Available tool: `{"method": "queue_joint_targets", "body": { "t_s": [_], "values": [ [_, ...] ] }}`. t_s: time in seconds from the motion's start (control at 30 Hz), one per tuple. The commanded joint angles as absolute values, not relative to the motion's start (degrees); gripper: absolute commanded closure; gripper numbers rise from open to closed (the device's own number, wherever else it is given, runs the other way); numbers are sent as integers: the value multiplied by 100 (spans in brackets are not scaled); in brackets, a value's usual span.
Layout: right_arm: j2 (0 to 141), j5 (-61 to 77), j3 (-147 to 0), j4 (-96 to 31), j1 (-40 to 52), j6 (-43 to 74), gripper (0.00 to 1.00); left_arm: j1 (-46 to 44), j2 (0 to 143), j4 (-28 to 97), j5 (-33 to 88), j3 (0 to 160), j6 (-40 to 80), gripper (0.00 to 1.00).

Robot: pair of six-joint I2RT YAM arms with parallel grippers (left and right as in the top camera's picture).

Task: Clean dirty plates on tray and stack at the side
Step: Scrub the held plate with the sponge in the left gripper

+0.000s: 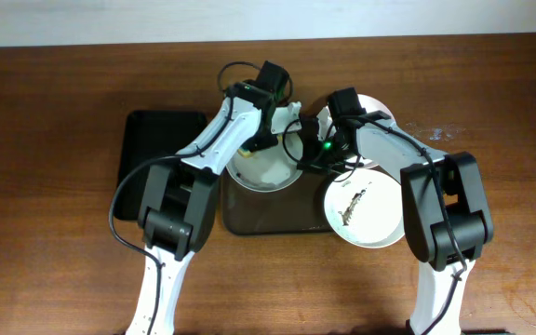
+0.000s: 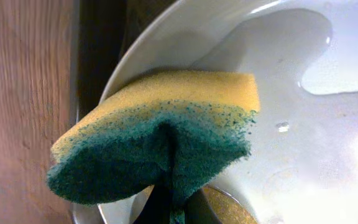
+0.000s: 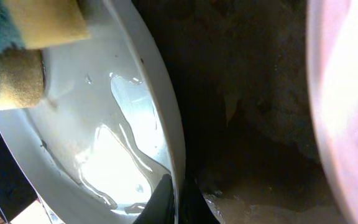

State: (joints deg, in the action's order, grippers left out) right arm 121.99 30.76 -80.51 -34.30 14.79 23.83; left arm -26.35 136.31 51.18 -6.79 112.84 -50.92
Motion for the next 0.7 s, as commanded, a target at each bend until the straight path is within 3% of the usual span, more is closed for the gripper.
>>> {"method": "queue_joint_targets", "body": {
  "t_s": [0.0,0.07,0.13,0.17,0.23,0.27,0.37,0.53,0.6,0.67],
  "values": [
    [12350,3085,-7964,-3485,1570,2128,96,-2742,13791,5334,-217,11321,-6139,100],
    [12350,3085,-7964,-3479,1570,2128,96,-2899,13788,5537,-222,11321,-6189,100],
    [12350,3085,-7964,-3483,1570,2128,96,-2871,13788,5345,-242,11321,-5221,100],
    [12350,3085,-7964,-3483,1570,2130,96,-2792,13788,5170,-738,11321,-3844,100],
    [12350,3087,-7964,-3465,1573,2137,96,-2777,13788,5081,-3404,11321,-1212,100],
    [12350,3087,-7964,-3465,1573,2152,96,-2827,13788,5137,-4080,11371,-366,100],
    [12350,3085,-7964,-3468,1573,2150,96,-2877,13788,5874,-2661,12070,375,100],
    [12350,3020,-7964,-3470,1573,2150,96,-2443,13788,7837,-108,13819,384,100],
    [12350,3022,-7964,-3463,1573,2152,96,-2281,13828,7658,670,13828,397,100],
    [12348,3022,-7964,-3468,1573,2150,96,-2303,14022,7365,692,13686,860,100]
  ]
}}
